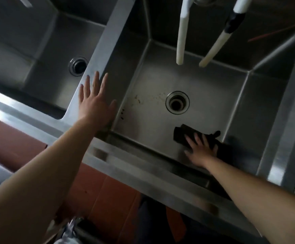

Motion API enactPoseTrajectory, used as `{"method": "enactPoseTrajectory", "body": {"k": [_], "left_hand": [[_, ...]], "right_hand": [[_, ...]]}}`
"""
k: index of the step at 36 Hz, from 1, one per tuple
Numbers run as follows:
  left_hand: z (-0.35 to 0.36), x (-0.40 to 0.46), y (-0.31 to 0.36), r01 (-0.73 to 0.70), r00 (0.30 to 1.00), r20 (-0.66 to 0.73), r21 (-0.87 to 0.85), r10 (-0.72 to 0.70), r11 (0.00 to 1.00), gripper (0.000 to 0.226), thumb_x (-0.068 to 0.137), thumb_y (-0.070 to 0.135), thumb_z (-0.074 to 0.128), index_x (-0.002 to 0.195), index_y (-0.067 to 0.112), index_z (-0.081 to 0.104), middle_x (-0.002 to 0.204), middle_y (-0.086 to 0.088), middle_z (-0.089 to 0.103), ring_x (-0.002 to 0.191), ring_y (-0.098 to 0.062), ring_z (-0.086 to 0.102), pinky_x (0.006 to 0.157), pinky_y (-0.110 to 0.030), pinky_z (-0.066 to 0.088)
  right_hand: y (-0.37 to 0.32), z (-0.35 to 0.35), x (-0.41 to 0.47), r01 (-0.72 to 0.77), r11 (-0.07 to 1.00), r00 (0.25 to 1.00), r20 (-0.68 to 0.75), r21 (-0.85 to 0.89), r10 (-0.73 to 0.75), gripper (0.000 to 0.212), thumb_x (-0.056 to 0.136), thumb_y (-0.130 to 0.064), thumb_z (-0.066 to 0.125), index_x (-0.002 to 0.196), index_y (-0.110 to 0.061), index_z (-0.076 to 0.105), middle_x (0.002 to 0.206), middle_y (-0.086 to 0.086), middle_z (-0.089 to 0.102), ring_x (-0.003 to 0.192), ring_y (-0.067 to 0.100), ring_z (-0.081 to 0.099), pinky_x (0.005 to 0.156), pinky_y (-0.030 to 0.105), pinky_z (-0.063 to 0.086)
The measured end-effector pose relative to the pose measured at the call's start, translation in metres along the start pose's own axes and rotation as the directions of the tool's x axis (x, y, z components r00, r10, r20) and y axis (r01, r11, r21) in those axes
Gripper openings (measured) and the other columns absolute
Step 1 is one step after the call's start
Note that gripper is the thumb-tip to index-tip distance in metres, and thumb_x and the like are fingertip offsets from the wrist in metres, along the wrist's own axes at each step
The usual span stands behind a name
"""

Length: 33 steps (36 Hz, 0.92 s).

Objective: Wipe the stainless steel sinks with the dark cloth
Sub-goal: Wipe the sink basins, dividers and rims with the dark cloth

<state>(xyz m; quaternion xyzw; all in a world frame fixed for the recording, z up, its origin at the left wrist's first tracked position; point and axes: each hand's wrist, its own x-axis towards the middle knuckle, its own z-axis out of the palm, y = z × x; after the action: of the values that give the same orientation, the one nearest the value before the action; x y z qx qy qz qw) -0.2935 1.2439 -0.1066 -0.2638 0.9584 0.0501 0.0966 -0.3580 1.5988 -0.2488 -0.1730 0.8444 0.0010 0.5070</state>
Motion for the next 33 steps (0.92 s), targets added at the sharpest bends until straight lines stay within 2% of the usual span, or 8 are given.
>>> {"method": "enactPoseTrajectory", "body": {"k": [5,9,15,21,25,28,31,33], "left_hand": [[-0.009,0.080,-0.024,-0.145,0.988,-0.050,0.077,0.149,0.986,0.069,0.099,0.058,0.031,0.158,0.037,0.001,0.167,-0.001,-0.006,0.153,-0.028,-0.012,0.124,-0.050,-0.003],[-0.005,0.119,-0.032,-0.145,0.984,-0.111,-0.057,0.138,0.988,0.054,0.103,0.054,0.024,0.156,0.042,0.020,0.167,-0.005,0.010,0.154,-0.031,0.000,0.124,-0.047,0.000],[0.005,0.123,-0.039,-0.242,0.954,-0.230,-0.215,0.192,0.946,0.048,0.106,0.040,0.034,0.152,0.029,0.039,0.161,-0.007,0.029,0.152,-0.028,0.016,0.124,-0.036,0.011],[0.012,0.126,-0.040,-0.367,0.902,-0.324,-0.224,0.286,0.903,0.044,0.106,0.028,0.041,0.147,0.015,0.048,0.155,-0.014,0.040,0.148,-0.033,0.028,0.121,-0.048,0.026],[0.013,0.126,-0.041,-0.395,0.887,-0.345,-0.220,0.308,0.892,0.042,0.105,0.022,0.044,0.146,0.012,0.048,0.155,-0.016,0.039,0.148,-0.034,0.027,0.120,-0.050,0.028],[0.013,0.126,-0.042,-0.417,0.880,-0.340,-0.214,0.332,0.883,0.042,0.105,0.019,0.044,0.146,0.010,0.049,0.154,-0.017,0.040,0.148,-0.036,0.027,0.117,-0.054,0.030],[0.012,0.125,-0.042,-0.443,0.871,-0.324,-0.188,0.370,0.877,0.044,0.103,0.014,0.045,0.147,0.008,0.046,0.154,-0.016,0.040,0.148,-0.036,0.029,0.117,-0.054,0.030],[0.010,0.124,-0.040,-0.449,0.869,-0.311,-0.172,0.384,0.877,0.048,0.100,0.009,0.045,0.148,0.006,0.044,0.155,-0.016,0.039,0.148,-0.034,0.029,0.118,-0.052,0.029]], "right_hand": [[0.003,0.033,0.035,-0.086,0.996,0.996,0.024,0.010,0.085,0.061,0.098,-0.061,0.018,0.149,-0.050,-0.014,0.159,-0.011,-0.029,0.147,0.024,-0.028,0.114,0.068,-0.003],[0.001,0.033,0.049,-0.141,0.981,0.983,-0.094,0.133,0.154,0.060,0.095,-0.069,0.012,0.146,-0.055,-0.018,0.156,-0.016,-0.033,0.145,0.019,-0.032,0.113,0.067,-0.006],[-0.035,-0.061,0.138,-0.292,0.815,0.848,-0.258,0.501,0.463,0.077,0.089,-0.075,0.030,0.152,-0.049,-0.007,0.163,-0.010,-0.021,0.148,0.028,-0.025,0.108,0.075,-0.003],[-0.081,-0.162,0.211,-0.193,0.740,0.823,-0.304,0.644,0.480,0.090,0.078,-0.084,0.033,0.151,-0.050,-0.007,0.163,-0.007,-0.022,0.148,0.033,-0.022,0.107,0.069,-0.012],[-0.134,-0.179,0.229,-0.076,0.906,0.863,-0.428,0.417,0.269,0.082,0.087,-0.075,0.032,0.153,-0.045,-0.005,0.163,-0.006,-0.021,0.148,0.029,-0.025,0.107,0.070,-0.013],[-0.159,-0.136,0.214,-0.004,0.980,0.907,-0.412,0.198,0.087,0.081,0.086,-0.077,0.029,0.150,-0.049,-0.011,0.160,-0.010,-0.028,0.145,0.025,-0.032,0.104,0.071,-0.019],[-0.172,-0.061,0.174,0.126,0.992,0.926,-0.358,-0.010,-0.121,0.076,0.088,-0.076,0.028,0.151,-0.049,-0.005,0.160,-0.012,-0.024,0.146,0.023,-0.030,0.107,0.071,-0.016],[-0.175,-0.017,0.147,0.276,0.941,0.879,-0.345,-0.197,-0.330,0.070,0.091,-0.071,0.031,0.153,-0.046,0.012,0.165,-0.006,-0.003,0.150,0.029,-0.015,0.108,0.075,-0.006]]}}
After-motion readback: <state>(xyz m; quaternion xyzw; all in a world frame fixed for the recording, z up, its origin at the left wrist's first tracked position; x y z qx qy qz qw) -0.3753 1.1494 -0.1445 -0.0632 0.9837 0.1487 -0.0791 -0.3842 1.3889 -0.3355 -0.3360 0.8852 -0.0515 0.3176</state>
